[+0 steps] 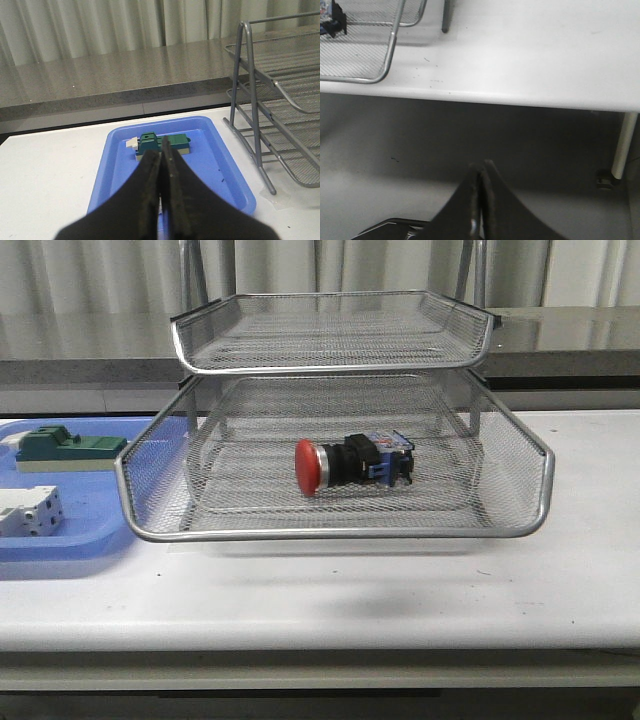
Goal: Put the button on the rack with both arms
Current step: 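Bring the right gripper to the front edge of the pulled-out tray, then push the middle mesh tray back into the rack with the right gripper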
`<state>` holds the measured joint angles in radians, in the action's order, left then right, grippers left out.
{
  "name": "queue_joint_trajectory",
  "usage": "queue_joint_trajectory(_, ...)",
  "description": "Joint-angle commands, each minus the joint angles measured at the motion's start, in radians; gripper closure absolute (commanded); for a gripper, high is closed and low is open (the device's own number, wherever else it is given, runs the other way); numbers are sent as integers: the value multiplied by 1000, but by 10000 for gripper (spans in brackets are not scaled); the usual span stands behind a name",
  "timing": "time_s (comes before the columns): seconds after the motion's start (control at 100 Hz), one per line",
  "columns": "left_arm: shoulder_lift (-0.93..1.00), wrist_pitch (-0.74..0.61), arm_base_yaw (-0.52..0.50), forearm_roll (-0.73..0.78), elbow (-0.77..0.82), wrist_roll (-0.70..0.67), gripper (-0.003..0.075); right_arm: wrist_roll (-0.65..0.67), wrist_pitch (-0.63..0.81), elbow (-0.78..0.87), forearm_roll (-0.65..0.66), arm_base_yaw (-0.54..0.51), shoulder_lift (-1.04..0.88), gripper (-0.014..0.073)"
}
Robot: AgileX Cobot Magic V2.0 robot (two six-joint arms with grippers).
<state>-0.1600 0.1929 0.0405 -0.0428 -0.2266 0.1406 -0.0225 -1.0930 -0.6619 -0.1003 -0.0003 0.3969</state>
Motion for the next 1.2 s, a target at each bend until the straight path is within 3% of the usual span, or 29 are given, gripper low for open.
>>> queue_joint_trajectory(0.0,-12,-90,-3,-10,-28,-13,740,-4,112,-34,-33,-5,10,664)
queue_joint_trajectory(0.09,-12,-90,-3,-10,-28,-13,740,-37,168,-34,-63,-5,27,664)
queue_joint_trajectory(0.28,-12,-90,-3,-10,-28,-13,740,-266,201,-34,-203,-5,146,664)
queue_joint_trajectory(0.6,-12,-90,-3,-10,-28,-13,740,-884,225,-34,-691,-2,435,663)
queue_joint_trajectory(0.71,-12,-90,-3,-10,-28,-13,740,-1035,226,-34,-774,36,528,663)
queue_joint_trajectory(0.92,-12,-90,-3,-10,-28,-13,740,-1086,312,-34,-769,196,678,659)
queue_joint_trajectory(1.19,-12,-90,-3,-10,-28,-13,740,-1086,529,-37,-728,434,845,659)
